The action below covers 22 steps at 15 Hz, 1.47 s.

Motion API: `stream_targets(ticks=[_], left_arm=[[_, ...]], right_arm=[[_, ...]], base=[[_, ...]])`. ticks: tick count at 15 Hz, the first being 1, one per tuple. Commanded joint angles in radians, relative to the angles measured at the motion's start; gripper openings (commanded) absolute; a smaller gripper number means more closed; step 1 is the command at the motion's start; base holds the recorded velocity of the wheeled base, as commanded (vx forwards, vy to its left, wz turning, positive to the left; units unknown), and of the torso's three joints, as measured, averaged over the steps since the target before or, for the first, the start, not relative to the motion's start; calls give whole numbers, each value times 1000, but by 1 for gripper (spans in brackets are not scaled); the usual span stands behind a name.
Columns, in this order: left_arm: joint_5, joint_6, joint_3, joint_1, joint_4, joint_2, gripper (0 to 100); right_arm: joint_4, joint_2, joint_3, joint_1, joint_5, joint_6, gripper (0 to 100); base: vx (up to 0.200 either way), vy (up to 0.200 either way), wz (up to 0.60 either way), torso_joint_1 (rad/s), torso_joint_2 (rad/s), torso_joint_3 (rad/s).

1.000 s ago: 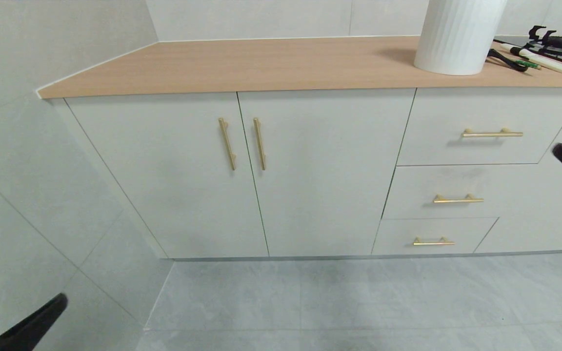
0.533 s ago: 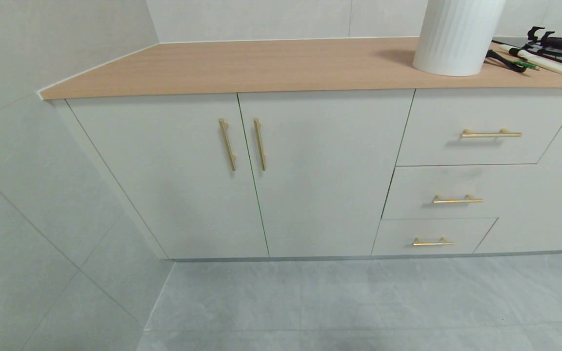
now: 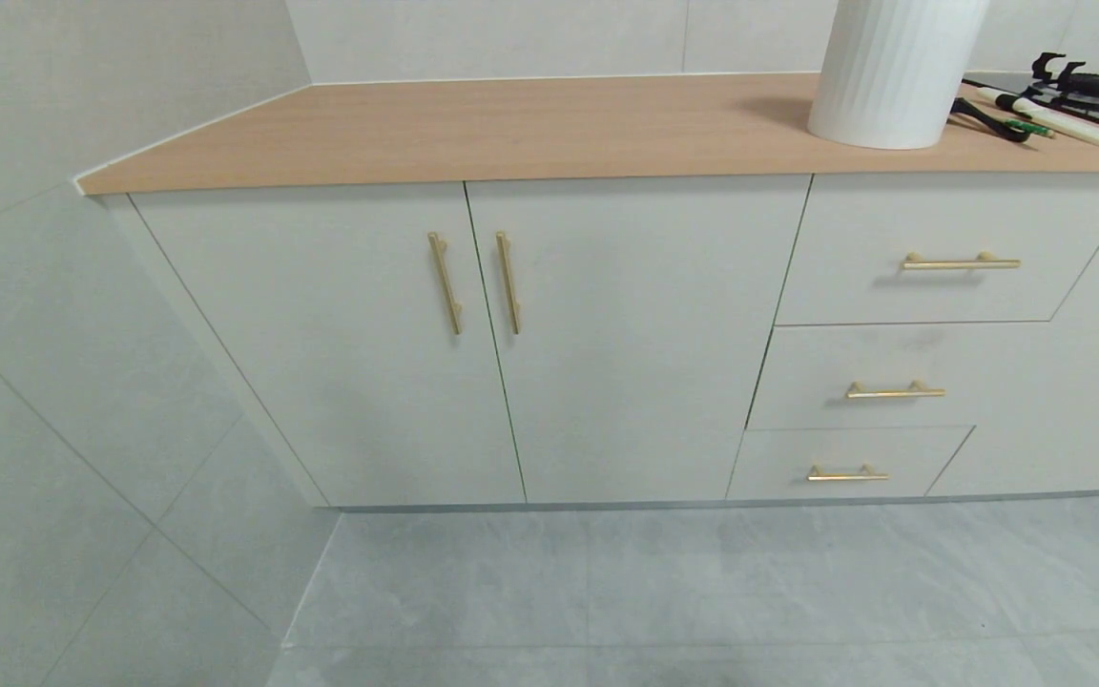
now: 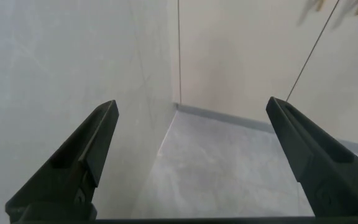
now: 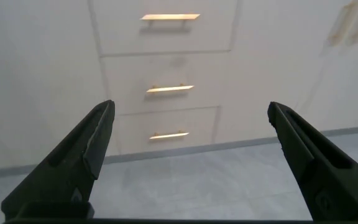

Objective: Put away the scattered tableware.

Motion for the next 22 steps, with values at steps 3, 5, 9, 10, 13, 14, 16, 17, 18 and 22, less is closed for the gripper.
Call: stream_targets(ticks=[3, 5, 9, 10, 13, 14, 16, 17, 18, 22], left_arm=[[-100, 16, 129, 1, -128, -6, 100], [-132, 27, 129, 1, -128, -6, 100], [-281, 54, 129, 1, -87, -6, 100], [-281, 68, 129, 1, -90, -6, 100], [-293, 96, 129, 1, -91, -6, 100], [-293, 93, 129, 1, -91, -6, 100], [-291, 71, 129, 1, -91, -6, 100], [-293, 51, 129, 1, -93, -6, 100], [-293, 36, 129, 1, -95, -6, 100], [-293, 39, 129, 1, -93, -6, 100]], right_arm=[[96, -7, 77, 0, 69, 48, 100], [113, -5, 77, 0, 98, 37, 100], [113, -7, 77, 0, 100, 34, 100], [113, -7, 77, 0, 98, 34, 100], [113, -5, 77, 0, 100, 34, 100], [113, -7, 77, 0, 98, 34, 100], [113, -7, 77, 0, 98, 34, 100], [113, -7, 77, 0, 98, 34, 100], [113, -7, 77, 0, 98, 36, 100], [113, -7, 77, 0, 101, 33, 100]], base=[[0, 0, 0, 0, 0, 0], [0, 0, 0, 0, 0, 0], [0, 0, 0, 0, 0, 0], [0, 0, 0, 0, 0, 0], [0, 0, 0, 0, 0, 0], [0, 0, 0, 0, 0, 0], [0, 0, 0, 0, 0, 0], [0, 0, 0, 0, 0, 0], [0, 0, 0, 0, 0, 0], [0, 0, 0, 0, 0, 0]])
